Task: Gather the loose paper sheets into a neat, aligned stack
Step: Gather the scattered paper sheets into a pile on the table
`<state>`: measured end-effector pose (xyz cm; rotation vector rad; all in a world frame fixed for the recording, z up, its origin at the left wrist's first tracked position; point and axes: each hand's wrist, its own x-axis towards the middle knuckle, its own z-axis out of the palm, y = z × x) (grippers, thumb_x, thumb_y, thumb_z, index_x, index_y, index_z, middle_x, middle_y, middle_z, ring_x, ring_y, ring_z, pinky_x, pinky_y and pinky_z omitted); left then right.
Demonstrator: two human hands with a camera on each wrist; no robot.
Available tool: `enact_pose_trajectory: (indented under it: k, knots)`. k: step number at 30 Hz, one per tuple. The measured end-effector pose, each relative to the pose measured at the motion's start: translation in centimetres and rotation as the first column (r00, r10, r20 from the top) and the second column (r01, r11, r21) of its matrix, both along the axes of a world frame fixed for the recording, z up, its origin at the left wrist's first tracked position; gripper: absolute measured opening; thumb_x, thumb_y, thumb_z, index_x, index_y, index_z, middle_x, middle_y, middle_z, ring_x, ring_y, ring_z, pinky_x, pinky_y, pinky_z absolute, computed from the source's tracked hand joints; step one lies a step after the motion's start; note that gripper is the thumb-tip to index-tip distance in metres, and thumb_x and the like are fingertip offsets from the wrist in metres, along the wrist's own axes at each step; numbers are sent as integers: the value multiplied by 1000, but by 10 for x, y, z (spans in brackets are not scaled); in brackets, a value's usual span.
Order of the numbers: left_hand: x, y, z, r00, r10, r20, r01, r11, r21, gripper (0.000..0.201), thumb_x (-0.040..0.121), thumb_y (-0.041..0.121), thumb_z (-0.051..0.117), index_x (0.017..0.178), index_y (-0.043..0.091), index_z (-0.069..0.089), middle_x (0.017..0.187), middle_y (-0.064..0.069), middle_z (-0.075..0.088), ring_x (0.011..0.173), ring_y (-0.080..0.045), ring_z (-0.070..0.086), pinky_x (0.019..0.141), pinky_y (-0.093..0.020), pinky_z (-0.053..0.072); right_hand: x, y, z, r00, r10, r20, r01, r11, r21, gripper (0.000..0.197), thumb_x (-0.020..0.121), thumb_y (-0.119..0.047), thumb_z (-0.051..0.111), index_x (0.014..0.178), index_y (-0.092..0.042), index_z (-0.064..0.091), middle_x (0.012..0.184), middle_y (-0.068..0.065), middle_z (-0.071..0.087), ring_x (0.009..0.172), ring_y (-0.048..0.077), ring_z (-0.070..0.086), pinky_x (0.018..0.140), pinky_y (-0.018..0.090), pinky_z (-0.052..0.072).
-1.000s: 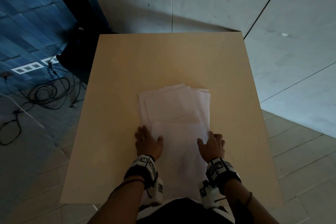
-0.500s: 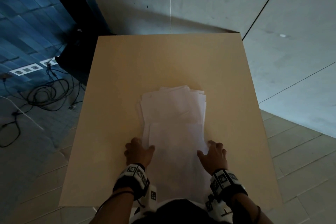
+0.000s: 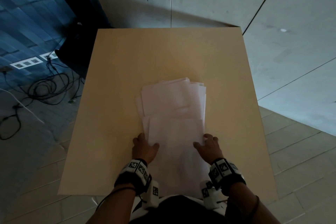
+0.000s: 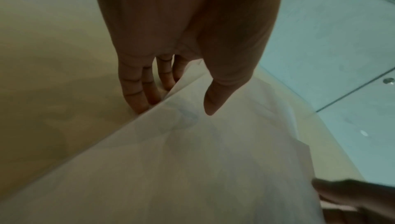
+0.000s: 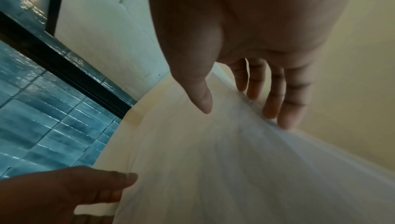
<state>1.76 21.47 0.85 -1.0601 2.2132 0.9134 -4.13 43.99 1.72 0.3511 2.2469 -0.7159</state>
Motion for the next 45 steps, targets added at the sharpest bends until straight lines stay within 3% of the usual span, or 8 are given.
enact_pose_trajectory:
  k: [9, 15, 20, 24, 30, 36, 41, 45]
  knots:
    - [4, 3, -3, 1000, -3, 16, 2, 997, 81, 87, 84, 38, 66, 150, 10, 17, 147, -19, 28, 134, -35, 36, 109, -37, 33, -7, 4, 2, 999, 26, 48, -22, 997, -69, 70, 87, -35, 62, 144, -6, 34, 140, 17, 35, 127, 37, 46, 109, 46, 38]
    - [-26, -27, 2, 995, 95, 14, -95, 995, 17, 75, 86, 40, 60, 146, 9, 27, 146, -19, 30, 129, -39, 41, 107, -41, 38, -33, 11, 6, 998, -62, -6, 63, 998, 19, 69, 87, -40, 60, 143, -7, 36, 144, 17, 34, 128, 40, 44, 108, 44, 37]
    - [-62, -28, 2, 990, 143, 14, -144, 984, 104, 66, 88, 31, 58, 144, 8, 32, 145, -19, 30, 130, -39, 41, 107, -38, 37, -50, -6, 4, 999, -41, 11, 41, 999, 7, 64, 87, -42, 57, 139, -8, 42, 138, 21, 41, 127, 41, 41, 104, 45, 36]
    - [-73, -21, 2, 986, 169, -2, -166, 970, 180, 77, 68, 36, 58, 139, 10, 45, 143, -17, 45, 123, -38, 51, 105, -41, 44, -57, -17, 4, 989, -125, 77, 131, 989, -65, 66, 85, -47, 57, 140, -13, 45, 141, 17, 41, 131, 41, 38, 108, 47, 36]
    - [-77, -30, -3, 975, 219, 35, -221, 971, 87, 64, 89, 31, 54, 146, 9, 33, 149, -22, 26, 132, -42, 38, 110, -39, 35, -68, -11, 1, 958, -286, 28, 287, 958, -10, 70, 85, -38, 62, 142, -5, 37, 143, 19, 32, 133, 40, 35, 104, 44, 35]
    - [-88, -26, -24, 982, 191, -12, -183, 956, 228, 75, 59, 40, 52, 131, 18, 56, 137, -15, 52, 116, -39, 55, 102, -41, 47, -67, -28, -1, 967, -245, 67, 249, 967, -60, 73, 68, -49, 67, 129, -11, 54, 130, 16, 56, 119, 38, 51, 103, 46, 44]
    - [-87, -22, -9, 974, 227, -5, -223, 962, 159, 70, 82, 35, 54, 145, 11, 36, 149, -21, 30, 129, -43, 41, 110, -42, 37, -73, -21, 1, 962, -262, 79, 262, 965, 4, 73, 81, -41, 66, 142, -9, 39, 143, 18, 40, 133, 39, 37, 107, 42, 33]
    - [-83, -17, -14, 976, 217, -24, -209, 960, 186, 88, 63, 40, 45, 147, 14, 35, 149, -20, 33, 129, -43, 42, 111, -44, 37, -71, -23, -1, 971, -223, 89, 224, 975, -4, 71, 78, -38, 70, 139, -13, 45, 141, 13, 49, 131, 35, 42, 108, 40, 35]
